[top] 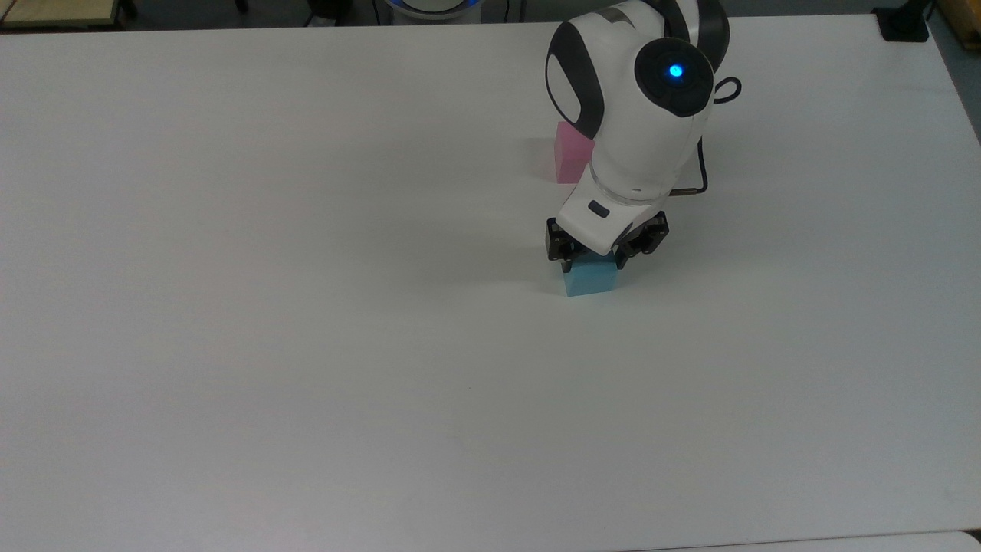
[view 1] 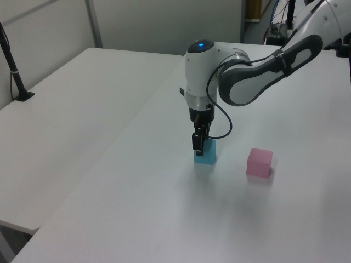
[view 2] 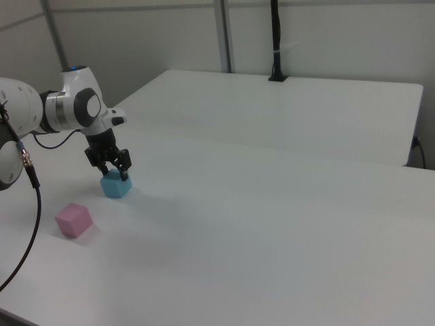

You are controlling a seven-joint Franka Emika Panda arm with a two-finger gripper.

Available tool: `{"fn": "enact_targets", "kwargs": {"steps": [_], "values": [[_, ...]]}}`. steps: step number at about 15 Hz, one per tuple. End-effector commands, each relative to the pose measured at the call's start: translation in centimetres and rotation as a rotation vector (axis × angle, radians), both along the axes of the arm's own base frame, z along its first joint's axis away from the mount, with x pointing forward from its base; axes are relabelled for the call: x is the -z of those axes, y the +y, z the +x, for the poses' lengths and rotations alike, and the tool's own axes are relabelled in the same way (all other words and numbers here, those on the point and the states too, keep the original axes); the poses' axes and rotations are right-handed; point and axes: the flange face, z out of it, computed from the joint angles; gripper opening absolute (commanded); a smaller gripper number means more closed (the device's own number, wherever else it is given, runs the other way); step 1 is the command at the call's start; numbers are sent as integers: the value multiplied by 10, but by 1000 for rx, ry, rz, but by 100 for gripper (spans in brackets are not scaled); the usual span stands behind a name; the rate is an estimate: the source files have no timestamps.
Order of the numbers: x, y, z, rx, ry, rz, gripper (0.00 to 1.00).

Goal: Put blue cube on pink cube
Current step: 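Close the gripper around the light-blue cube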

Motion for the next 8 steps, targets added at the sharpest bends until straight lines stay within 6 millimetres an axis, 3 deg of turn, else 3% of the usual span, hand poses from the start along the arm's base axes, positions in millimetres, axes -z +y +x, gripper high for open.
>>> {"fn": "enact_targets", "kwargs": {"steps": [1, 5, 6, 8], "values": [[4, 4, 3, -7, -29, -29, 43], [-7, 4, 3, -6, -43, -26, 38], [-19, 4, 2, -5, -55, -18, 38], [-69, -1, -6, -1, -106, 0, 38]]}}
